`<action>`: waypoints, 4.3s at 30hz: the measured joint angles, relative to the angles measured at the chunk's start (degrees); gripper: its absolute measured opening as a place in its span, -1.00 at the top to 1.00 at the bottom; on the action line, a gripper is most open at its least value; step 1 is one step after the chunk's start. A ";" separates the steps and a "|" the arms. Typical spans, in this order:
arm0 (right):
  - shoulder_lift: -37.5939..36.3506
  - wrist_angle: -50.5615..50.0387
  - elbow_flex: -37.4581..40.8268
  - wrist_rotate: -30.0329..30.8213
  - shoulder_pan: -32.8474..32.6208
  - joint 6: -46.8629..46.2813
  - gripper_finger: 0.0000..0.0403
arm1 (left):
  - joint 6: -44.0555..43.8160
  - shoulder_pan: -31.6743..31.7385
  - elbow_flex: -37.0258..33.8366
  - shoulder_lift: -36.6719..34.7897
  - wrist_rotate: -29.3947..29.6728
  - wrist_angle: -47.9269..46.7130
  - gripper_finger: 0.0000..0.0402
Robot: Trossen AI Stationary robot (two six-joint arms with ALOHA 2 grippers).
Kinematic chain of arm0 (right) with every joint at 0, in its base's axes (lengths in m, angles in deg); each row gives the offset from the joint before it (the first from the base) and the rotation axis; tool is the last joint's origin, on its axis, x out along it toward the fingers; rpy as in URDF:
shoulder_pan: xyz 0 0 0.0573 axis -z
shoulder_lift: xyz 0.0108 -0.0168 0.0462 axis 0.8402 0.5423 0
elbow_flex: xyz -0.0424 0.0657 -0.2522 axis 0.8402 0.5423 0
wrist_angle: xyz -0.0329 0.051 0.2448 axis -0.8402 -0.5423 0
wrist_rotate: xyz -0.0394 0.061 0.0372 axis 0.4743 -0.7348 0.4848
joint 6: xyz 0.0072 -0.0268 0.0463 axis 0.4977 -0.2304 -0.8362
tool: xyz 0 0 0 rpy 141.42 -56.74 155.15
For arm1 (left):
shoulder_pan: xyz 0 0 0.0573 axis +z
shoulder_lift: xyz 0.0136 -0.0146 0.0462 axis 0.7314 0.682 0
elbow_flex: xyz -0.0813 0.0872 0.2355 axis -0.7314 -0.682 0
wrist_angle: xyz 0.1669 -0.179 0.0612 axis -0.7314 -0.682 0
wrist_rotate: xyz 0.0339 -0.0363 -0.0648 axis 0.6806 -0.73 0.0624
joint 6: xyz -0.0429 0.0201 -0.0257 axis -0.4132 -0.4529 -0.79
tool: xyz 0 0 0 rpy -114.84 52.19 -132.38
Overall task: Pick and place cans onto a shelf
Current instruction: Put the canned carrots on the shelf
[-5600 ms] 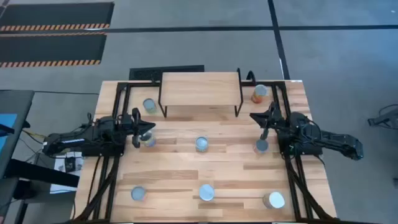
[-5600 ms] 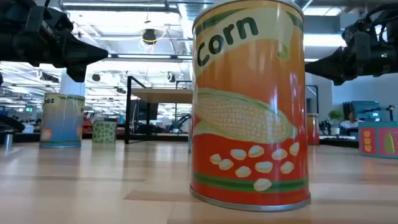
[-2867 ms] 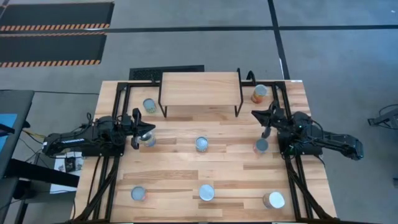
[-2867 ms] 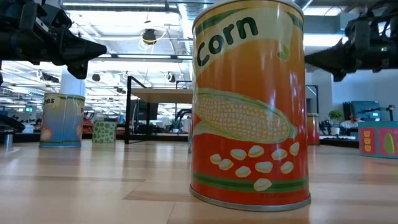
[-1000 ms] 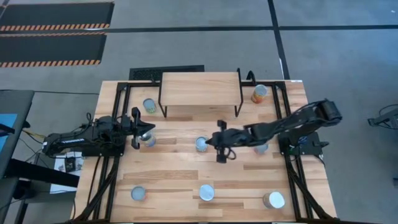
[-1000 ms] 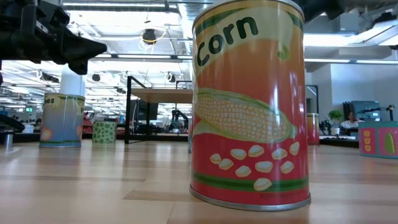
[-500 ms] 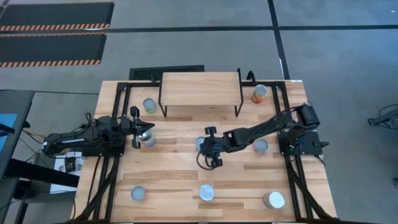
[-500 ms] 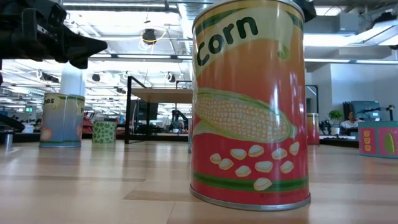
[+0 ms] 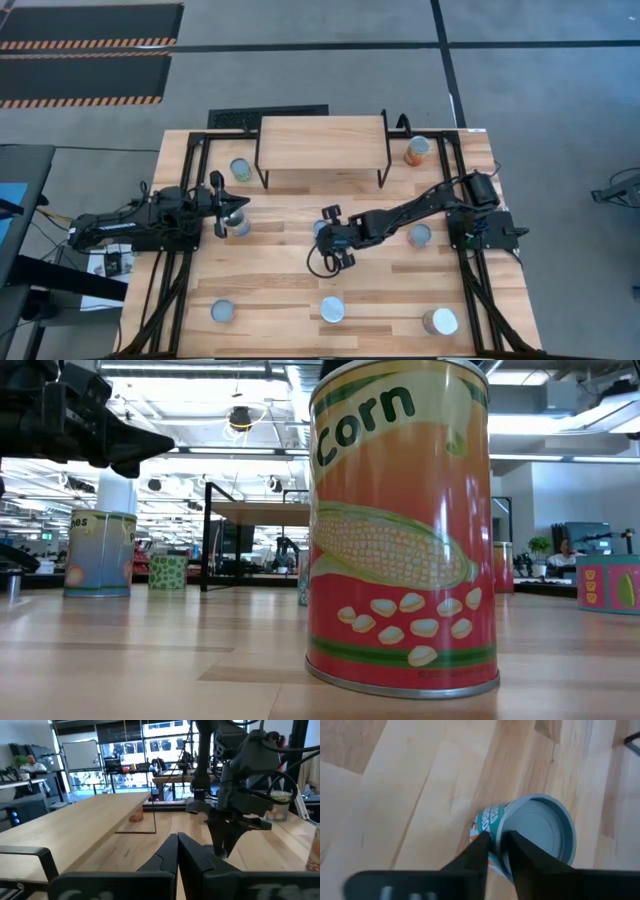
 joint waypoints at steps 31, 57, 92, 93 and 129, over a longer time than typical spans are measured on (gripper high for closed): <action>-17.63 -21.41 -16.65 -1.75 34.15 0.61 0.95 | 2.40 0.07 0.00 0.00 -0.28 2.40 1.00; -9.51 -23.34 -21.14 -11.69 47.94 7.91 0.94 | 0.69 0.07 -0.01 -0.01 -0.34 1.75 1.00; -9.65 -24.06 -21.09 -11.30 49.63 6.11 0.94 | 0.71 0.07 -0.01 -0.01 -0.33 1.87 1.00; -9.67 -24.11 -21.09 -11.32 49.57 6.06 0.94 | 0.71 0.07 -0.02 0.00 -0.33 1.87 1.00; -9.03 -29.04 -24.65 -11.07 49.30 1.42 0.54 | 0.71 0.04 -0.02 0.00 -0.31 1.42 1.00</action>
